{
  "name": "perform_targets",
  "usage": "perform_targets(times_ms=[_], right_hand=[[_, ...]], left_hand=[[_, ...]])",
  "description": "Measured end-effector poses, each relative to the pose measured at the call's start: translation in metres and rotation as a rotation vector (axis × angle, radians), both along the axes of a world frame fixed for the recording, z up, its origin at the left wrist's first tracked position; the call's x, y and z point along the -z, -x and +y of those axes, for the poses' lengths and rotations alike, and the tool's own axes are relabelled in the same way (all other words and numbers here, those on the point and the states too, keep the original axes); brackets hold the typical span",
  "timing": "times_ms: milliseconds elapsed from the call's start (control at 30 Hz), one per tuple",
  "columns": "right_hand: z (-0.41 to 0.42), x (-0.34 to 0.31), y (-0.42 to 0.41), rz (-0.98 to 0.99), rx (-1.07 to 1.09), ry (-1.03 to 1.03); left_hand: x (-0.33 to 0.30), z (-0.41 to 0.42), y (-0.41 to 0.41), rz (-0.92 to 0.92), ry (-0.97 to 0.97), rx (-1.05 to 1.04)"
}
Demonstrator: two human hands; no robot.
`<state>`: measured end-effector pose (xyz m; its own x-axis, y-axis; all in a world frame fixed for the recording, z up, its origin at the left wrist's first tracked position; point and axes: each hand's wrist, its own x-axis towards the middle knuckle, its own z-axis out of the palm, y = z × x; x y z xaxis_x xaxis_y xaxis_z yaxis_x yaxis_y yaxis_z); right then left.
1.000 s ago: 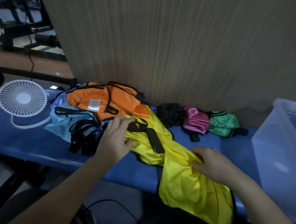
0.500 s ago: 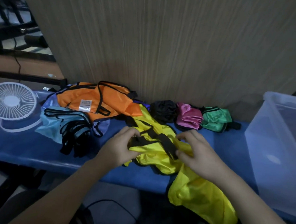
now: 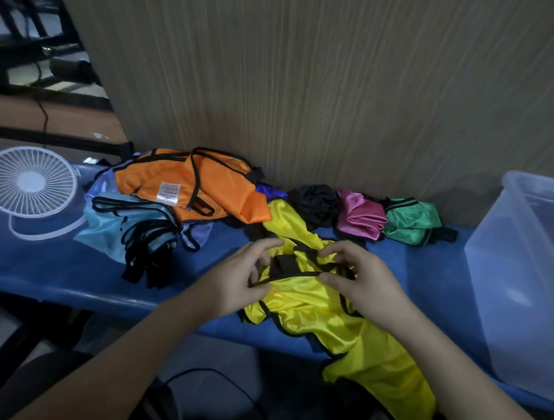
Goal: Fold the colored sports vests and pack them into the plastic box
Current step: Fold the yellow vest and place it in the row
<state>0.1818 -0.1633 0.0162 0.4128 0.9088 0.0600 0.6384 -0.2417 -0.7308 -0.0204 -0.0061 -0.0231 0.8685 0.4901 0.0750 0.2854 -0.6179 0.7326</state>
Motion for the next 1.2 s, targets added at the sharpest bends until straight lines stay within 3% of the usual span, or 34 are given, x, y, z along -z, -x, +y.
perform_targets(times_ms=[167,300,533,633,800,900,1000,1100,1200], right_hand=[[-0.011,-0.002,-0.006,0.231,-0.044,-0.043],[-0.008,-0.001,-0.007,0.343,0.105,-0.185],[0.007,0.005,-0.012,0.177,0.285,-0.257],[0.009,0.004,-0.011,0.109,0.333,-0.247],[0.0,-0.002,-0.016,0.29,0.388,-0.273],[-0.002,0.0,-0.013,-0.007,0.324,-0.298],[-0.001,-0.003,0.003,-0.289,0.064,-0.324],[0.006,0.001,0.02,-0.43,-0.079,-0.199],[0.015,0.009,0.023,-0.458,-0.034,-0.139]], left_hand=[[-0.001,0.003,-0.006,0.042,-0.01,0.022],[0.001,0.001,-0.01,-0.029,0.079,-0.119],[0.002,-0.017,-0.02,-0.111,0.063,-0.365],[-0.002,-0.015,-0.026,-0.124,0.193,-0.403],[-0.011,-0.006,-0.033,-0.311,0.479,-0.494],[-0.013,-0.007,-0.033,-0.335,0.55,-0.443],[-0.019,-0.014,-0.035,-0.368,0.568,-0.354],[-0.025,-0.018,-0.036,-0.411,0.607,-0.266],[-0.027,-0.019,-0.033,-0.436,0.665,-0.16]])
